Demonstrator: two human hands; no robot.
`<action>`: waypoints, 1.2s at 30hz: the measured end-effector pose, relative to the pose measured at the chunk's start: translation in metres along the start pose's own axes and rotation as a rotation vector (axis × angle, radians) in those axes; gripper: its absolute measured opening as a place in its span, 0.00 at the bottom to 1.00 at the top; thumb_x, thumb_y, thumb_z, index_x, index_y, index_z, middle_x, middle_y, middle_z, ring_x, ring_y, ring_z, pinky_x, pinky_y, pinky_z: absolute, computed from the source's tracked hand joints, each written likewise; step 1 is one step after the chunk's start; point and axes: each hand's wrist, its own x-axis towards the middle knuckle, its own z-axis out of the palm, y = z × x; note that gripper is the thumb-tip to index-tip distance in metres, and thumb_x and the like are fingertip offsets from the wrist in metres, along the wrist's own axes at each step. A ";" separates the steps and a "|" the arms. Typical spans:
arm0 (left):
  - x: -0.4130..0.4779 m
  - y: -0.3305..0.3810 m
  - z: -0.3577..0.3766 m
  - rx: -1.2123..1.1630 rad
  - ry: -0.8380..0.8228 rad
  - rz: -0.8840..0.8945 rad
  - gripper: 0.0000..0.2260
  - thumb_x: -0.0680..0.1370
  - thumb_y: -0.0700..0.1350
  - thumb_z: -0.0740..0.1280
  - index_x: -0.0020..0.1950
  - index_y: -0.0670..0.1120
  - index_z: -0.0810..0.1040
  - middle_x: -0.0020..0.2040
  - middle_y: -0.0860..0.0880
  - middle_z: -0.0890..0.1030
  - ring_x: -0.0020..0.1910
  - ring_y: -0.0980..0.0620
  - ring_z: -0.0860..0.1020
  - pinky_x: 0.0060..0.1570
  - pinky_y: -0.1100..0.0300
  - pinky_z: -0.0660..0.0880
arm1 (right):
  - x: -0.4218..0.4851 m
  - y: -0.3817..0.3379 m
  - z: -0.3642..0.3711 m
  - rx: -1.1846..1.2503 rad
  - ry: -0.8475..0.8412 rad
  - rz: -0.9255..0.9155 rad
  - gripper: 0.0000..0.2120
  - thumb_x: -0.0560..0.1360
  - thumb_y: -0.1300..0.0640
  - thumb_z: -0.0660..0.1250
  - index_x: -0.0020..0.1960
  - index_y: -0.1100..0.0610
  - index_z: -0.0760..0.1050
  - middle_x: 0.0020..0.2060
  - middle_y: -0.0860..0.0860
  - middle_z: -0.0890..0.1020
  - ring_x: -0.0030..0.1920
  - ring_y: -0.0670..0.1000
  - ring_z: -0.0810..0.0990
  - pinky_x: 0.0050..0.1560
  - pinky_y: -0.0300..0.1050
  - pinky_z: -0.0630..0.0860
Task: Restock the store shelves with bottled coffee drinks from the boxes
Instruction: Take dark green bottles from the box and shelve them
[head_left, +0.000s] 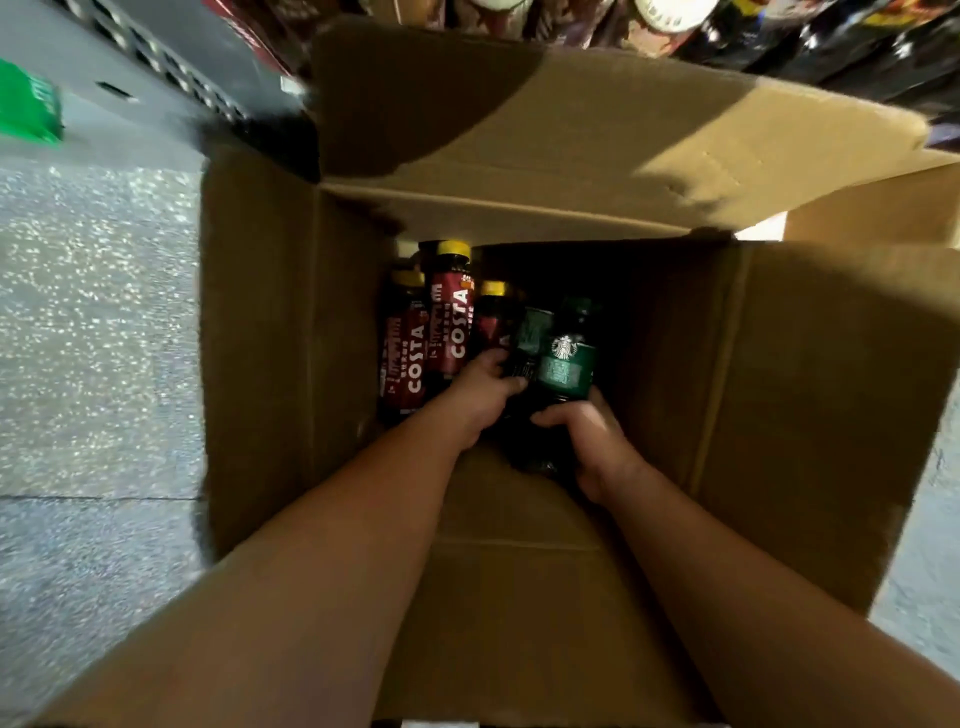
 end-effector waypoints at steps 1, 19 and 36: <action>-0.010 0.000 -0.005 -0.014 -0.010 -0.018 0.22 0.80 0.36 0.62 0.73 0.47 0.64 0.68 0.47 0.73 0.62 0.47 0.74 0.54 0.54 0.74 | -0.008 0.000 0.003 -0.009 -0.020 -0.007 0.35 0.58 0.67 0.67 0.65 0.51 0.72 0.53 0.57 0.82 0.54 0.61 0.80 0.56 0.62 0.77; -0.249 0.043 -0.036 -0.237 -0.201 0.200 0.20 0.74 0.31 0.65 0.62 0.47 0.75 0.52 0.46 0.83 0.48 0.47 0.81 0.40 0.54 0.79 | -0.235 -0.068 0.014 0.040 -0.259 -0.260 0.38 0.51 0.68 0.66 0.63 0.61 0.74 0.56 0.62 0.81 0.57 0.63 0.79 0.57 0.58 0.76; -0.544 0.095 0.025 -0.068 -0.283 0.651 0.19 0.73 0.45 0.67 0.63 0.44 0.75 0.56 0.39 0.81 0.52 0.41 0.80 0.55 0.44 0.75 | -0.506 -0.118 -0.043 -0.091 -0.394 -0.724 0.35 0.50 0.67 0.67 0.58 0.58 0.78 0.54 0.61 0.83 0.56 0.65 0.80 0.60 0.67 0.72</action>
